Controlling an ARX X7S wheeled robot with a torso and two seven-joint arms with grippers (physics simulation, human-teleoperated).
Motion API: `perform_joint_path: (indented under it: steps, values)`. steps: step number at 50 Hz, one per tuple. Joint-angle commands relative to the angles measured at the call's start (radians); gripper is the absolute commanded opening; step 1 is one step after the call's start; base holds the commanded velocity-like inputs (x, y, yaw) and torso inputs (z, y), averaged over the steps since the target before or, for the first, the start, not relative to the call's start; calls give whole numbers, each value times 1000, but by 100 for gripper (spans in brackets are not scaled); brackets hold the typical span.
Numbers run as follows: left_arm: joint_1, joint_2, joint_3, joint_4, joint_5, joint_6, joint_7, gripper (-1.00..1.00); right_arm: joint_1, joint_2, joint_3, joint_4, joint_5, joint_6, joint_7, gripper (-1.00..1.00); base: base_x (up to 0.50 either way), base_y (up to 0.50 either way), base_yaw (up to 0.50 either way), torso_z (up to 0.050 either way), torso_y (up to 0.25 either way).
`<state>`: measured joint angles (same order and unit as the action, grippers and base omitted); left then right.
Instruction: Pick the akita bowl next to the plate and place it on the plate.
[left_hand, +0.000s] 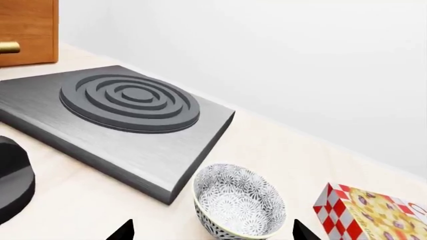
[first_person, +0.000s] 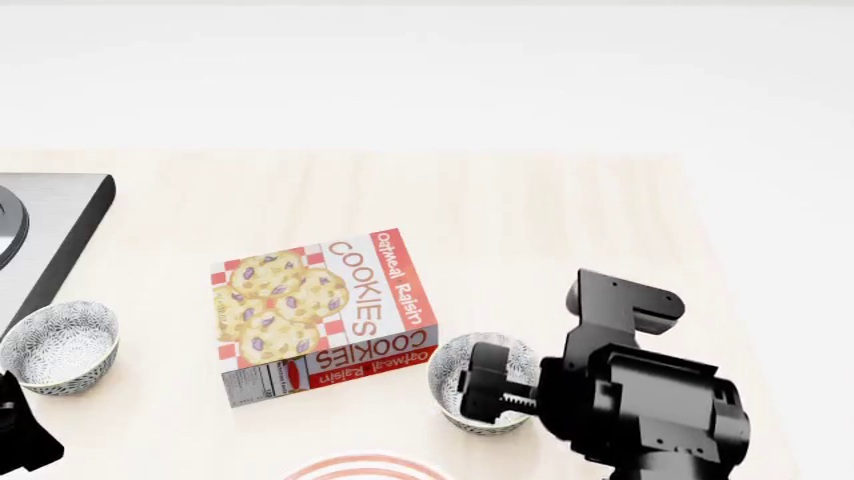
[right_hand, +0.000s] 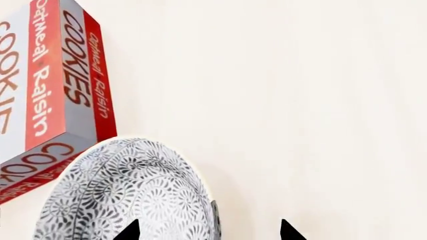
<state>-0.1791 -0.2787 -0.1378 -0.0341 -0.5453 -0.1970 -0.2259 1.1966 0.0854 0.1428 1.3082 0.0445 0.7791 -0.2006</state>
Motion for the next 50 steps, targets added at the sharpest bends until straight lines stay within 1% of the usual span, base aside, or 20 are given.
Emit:
perform_joint_path:
  steps: [1, 18, 19, 24, 26, 35, 38, 40, 41, 43, 45, 50]
  values:
    - [-3, 0, 4, -12, 0, 9, 3, 100, -10, 0, 20, 0, -19, 9, -24, 100, 0, 0, 0, 0, 0]
    - [0, -5, 6, -5, -7, 8, -2, 100, 0, -4, 24, 0, -29, 21, -56, 100, 0, 0, 0, 0, 0]
    - [1, -5, 6, -3, -8, 6, -3, 100, 1, 1, 43, 0, -19, 22, -39, -100, 0, 0, 0, 0, 0]
    - [1, -6, 8, -1, -9, 6, -4, 100, -1, -2, 35, 0, -31, 7, -28, -100, 0, 0, 0, 0, 0]
    - [1, -7, 8, -2, -10, 5, -5, 100, 3, -9, 19, -1, -40, -6, -49, -100, 0, 0, 0, 0, 0]
    - [2, -9, 9, 2, -15, 3, -8, 100, 25, -1, 16, -2, -43, -43, -20, -100, 0, 0, 0, 0, 0]
    - [1, -8, 9, -2, -15, 5, -8, 100, 20, -1, 2, -35, -53, -32, -22, -100, 0, 0, 0, 0, 0]
    - [0, -8, 10, -7, -14, 9, -6, 100, -38, -7, 3, -212, -53, 71, -18, -100, 0, 0, 0, 0, 0]
    - [1, -9, 10, -2, -16, 5, -8, 100, -97, -13, -12, -362, -62, 180, -22, -100, 0, 0, 0, 0, 0]
    - [1, -9, 10, -1, -18, 5, -9, 100, -159, -17, -29, -581, -66, 285, -33, -100, 0, 0, 0, 0, 5]
    - [3, -11, 10, 6, -20, 0, -13, 100, -190, -19, -42, -681, -68, 340, -37, -100, 0, 0, 0, 0, 0]
    - [4, -11, 10, 1, -21, 4, -10, 100, -217, -20, -54, -830, -65, 422, -39, -100, 0, 0, 0, 0, 0]
